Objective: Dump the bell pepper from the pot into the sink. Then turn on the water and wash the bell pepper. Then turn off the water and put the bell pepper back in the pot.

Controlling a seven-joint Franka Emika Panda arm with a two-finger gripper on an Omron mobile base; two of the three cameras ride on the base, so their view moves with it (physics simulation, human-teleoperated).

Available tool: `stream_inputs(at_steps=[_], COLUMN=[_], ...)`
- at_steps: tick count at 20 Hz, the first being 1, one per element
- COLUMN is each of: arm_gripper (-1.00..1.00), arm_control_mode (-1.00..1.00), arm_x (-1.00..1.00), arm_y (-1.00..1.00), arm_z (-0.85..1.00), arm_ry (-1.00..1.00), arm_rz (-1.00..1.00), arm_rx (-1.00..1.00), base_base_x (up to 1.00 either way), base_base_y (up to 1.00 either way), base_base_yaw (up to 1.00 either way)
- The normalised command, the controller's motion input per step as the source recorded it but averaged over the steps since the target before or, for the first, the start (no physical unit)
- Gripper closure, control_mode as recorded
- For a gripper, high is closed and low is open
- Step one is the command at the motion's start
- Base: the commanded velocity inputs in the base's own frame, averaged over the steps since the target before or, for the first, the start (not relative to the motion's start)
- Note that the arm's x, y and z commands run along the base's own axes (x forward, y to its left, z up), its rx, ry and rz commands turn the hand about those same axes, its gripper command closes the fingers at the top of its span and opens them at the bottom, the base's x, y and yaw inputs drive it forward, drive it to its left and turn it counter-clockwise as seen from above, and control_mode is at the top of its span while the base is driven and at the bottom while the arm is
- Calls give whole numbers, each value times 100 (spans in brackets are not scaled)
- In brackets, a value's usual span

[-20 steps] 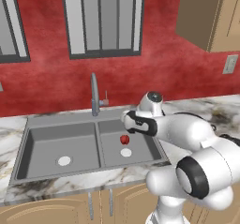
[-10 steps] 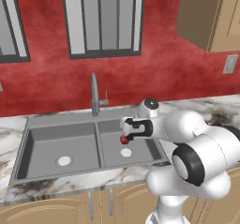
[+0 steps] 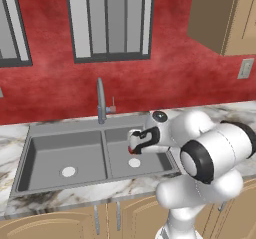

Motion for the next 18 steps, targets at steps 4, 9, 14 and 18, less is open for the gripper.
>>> stream_inputs(at_steps=[4,9,14,18], arm_gripper=[-100,-100,-100,-100], arm_control_mode=[-100,-100,-100,-100], arm_x=[14,21,16,22], arm_y=[0,0,0,0], arm_z=[-22,-21,-22,-23], arm_ry=[0,0,0,1], arm_rz=[0,0,0,0], arm_rx=[0,0,0,0], base_base_x=[0,0,0,0], base_base_y=[0,0,0,0], base_base_yaw=[0,0,0,0])
